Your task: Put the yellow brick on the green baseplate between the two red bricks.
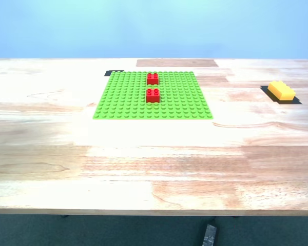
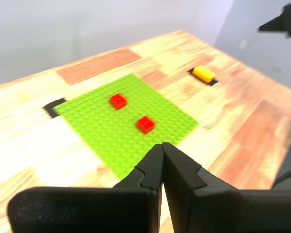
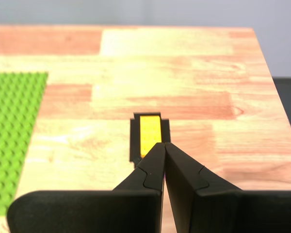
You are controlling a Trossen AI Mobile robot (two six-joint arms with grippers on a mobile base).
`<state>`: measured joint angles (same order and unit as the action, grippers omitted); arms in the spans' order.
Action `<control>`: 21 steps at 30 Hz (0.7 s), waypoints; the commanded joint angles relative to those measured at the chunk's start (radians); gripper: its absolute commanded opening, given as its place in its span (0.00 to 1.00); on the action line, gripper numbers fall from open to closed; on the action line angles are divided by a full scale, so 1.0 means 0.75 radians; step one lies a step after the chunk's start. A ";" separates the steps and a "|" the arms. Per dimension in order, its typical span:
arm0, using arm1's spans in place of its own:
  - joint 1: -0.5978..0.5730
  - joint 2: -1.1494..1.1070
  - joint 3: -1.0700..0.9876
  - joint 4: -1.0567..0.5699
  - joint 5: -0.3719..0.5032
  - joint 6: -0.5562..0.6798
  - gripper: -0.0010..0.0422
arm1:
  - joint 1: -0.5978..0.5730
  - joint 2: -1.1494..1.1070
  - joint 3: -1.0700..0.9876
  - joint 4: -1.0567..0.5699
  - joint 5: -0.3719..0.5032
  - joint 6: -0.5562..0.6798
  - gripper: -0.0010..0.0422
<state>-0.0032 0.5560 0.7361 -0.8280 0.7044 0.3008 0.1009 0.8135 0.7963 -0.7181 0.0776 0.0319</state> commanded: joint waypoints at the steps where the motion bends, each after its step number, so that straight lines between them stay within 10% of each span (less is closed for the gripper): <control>1: 0.000 -0.010 -0.008 0.008 -0.063 0.017 0.02 | -0.030 0.150 0.149 -0.089 -0.073 -0.098 0.02; 8: 0.000 -0.010 -0.006 0.017 -0.067 0.016 0.02 | -0.100 0.480 0.440 -0.312 -0.108 -0.211 0.13; 21: -0.003 -0.011 -0.007 0.036 -0.067 0.017 0.02 | -0.189 0.845 0.529 -0.278 -0.166 -0.218 0.70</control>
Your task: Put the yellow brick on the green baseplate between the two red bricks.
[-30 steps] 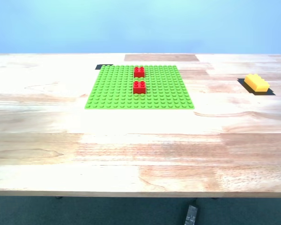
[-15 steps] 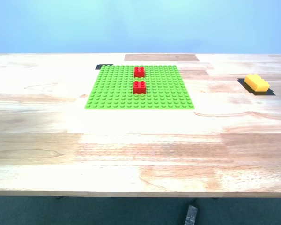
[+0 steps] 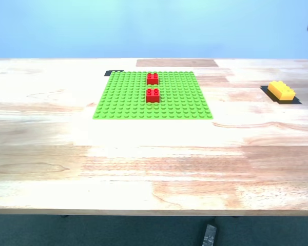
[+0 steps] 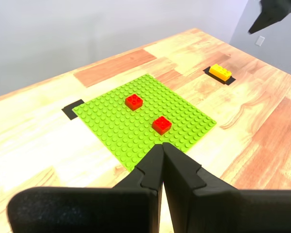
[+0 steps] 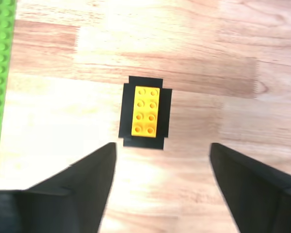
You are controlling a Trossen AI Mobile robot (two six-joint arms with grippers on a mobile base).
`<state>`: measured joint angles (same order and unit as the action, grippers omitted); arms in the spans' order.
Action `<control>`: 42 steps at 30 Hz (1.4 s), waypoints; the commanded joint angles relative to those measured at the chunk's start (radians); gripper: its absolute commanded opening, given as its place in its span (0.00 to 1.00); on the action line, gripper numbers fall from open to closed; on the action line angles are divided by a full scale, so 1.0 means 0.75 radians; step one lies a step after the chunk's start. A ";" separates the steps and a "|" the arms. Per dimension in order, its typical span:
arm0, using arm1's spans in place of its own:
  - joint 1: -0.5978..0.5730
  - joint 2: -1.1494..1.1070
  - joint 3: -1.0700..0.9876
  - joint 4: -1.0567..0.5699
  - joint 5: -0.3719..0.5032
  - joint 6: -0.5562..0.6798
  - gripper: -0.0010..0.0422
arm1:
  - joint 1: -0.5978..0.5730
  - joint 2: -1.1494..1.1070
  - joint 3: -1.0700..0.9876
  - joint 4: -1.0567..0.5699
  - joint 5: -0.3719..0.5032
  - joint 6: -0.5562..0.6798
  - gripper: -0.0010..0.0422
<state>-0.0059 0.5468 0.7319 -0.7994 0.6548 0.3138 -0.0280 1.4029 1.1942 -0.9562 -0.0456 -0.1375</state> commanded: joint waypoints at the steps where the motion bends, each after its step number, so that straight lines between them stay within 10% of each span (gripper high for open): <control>1: 0.001 0.001 -0.002 -0.002 -0.001 -0.001 0.02 | -0.023 0.085 -0.001 0.057 -0.006 0.008 0.70; 42: 0.002 -0.001 0.009 0.038 -0.001 0.001 0.02 | 0.058 0.594 -0.024 0.303 -0.064 0.105 0.56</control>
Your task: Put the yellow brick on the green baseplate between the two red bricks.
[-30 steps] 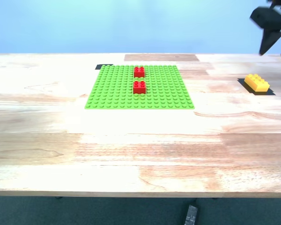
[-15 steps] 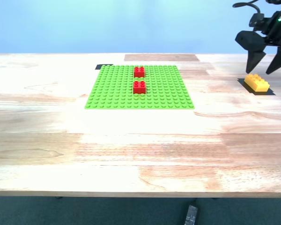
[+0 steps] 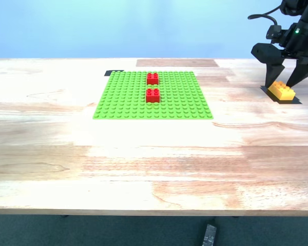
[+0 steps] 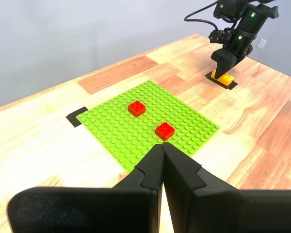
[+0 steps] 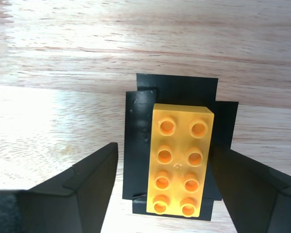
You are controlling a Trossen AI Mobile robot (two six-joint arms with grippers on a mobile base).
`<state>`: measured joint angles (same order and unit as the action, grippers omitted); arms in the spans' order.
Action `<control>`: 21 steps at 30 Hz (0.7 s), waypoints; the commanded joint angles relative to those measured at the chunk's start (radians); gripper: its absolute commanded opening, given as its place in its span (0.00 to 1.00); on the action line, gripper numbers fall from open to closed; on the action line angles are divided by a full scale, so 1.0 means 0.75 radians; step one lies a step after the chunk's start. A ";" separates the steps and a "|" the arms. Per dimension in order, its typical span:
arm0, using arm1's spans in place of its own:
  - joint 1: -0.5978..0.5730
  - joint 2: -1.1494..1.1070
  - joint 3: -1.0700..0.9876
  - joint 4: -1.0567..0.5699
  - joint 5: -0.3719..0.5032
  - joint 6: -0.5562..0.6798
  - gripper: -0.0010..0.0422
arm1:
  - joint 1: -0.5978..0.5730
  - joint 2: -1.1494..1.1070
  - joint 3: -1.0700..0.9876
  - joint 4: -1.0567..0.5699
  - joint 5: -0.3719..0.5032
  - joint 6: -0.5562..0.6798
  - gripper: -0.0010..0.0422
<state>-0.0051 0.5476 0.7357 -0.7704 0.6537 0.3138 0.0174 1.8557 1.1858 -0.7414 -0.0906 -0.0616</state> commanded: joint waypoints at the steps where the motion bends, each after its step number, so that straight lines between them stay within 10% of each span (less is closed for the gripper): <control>1: 0.000 -0.002 0.004 -0.001 0.001 0.001 0.02 | -0.006 -0.014 -0.020 0.018 -0.004 0.007 0.54; 21: 0.000 -0.003 0.004 -0.001 0.011 0.001 0.02 | -0.023 -0.049 -0.101 0.084 -0.011 -0.033 0.01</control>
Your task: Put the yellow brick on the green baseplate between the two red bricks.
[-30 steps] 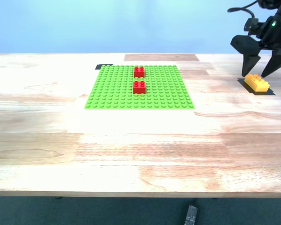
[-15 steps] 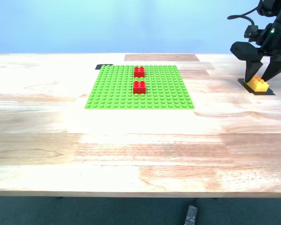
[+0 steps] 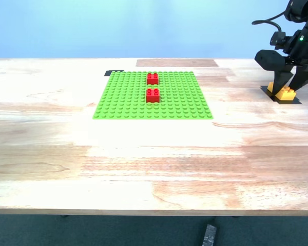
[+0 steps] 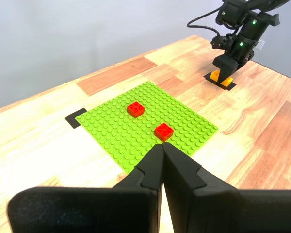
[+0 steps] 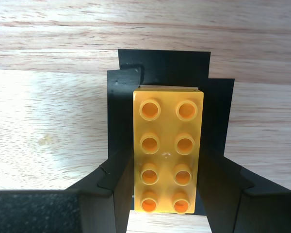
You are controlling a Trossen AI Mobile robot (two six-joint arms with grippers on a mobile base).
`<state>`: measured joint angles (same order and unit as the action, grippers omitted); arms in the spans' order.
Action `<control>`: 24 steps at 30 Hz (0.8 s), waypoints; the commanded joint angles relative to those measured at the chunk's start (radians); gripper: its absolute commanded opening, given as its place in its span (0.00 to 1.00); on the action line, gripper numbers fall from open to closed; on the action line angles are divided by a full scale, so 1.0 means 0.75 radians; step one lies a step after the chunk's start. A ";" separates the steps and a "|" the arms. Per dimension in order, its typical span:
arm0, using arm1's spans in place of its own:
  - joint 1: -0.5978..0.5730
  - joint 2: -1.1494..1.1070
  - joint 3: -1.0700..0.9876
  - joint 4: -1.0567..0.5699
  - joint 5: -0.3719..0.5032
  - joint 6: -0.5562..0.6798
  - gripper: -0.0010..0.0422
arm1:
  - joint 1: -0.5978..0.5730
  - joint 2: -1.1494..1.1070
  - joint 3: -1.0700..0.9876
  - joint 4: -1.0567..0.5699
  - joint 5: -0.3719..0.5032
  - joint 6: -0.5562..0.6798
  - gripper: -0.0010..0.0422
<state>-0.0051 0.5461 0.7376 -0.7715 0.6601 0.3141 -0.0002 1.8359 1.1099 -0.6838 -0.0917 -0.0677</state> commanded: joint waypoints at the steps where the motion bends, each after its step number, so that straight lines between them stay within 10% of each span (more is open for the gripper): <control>1: 0.000 -0.001 0.001 0.001 0.003 0.000 0.02 | 0.002 -0.033 0.001 0.010 -0.009 -0.028 0.03; 11: 0.000 -0.002 0.001 -0.001 0.003 -0.001 0.02 | 0.079 -0.198 0.130 -0.107 -0.099 -0.248 0.05; 24: 0.001 -0.002 0.001 0.001 0.002 -0.001 0.02 | 0.571 -0.130 0.549 -0.337 -0.104 -0.644 0.04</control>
<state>-0.0051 0.5442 0.7380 -0.7708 0.6621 0.3138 0.3962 1.7233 1.4998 -0.9363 -0.1890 -0.5327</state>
